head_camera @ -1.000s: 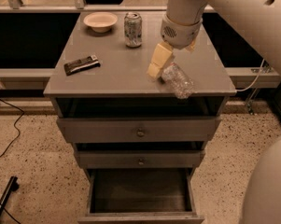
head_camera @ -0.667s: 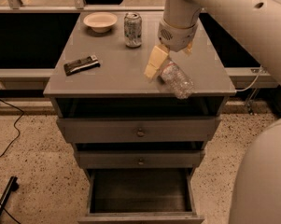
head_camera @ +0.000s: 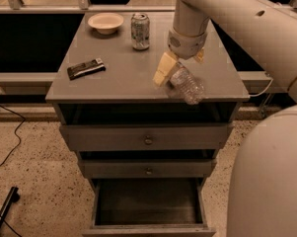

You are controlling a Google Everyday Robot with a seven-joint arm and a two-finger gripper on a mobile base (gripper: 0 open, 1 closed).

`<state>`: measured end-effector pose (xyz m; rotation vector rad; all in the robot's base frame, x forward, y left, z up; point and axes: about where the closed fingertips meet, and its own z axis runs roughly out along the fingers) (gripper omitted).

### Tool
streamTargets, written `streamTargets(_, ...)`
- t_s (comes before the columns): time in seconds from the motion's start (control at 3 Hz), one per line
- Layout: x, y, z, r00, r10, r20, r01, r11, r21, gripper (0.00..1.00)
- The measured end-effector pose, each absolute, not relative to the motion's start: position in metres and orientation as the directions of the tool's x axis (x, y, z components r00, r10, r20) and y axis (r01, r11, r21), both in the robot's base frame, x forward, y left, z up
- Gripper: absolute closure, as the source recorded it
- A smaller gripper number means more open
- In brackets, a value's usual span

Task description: Place water bottle into bottom drawer

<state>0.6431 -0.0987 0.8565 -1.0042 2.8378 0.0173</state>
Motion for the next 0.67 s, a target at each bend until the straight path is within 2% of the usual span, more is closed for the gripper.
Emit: streamTargets(0.67, 0.6558, -0.1018, 0.8420, -0.805, -0.584, -0.109, -0.585, 0.811, -0.023, 0.41)
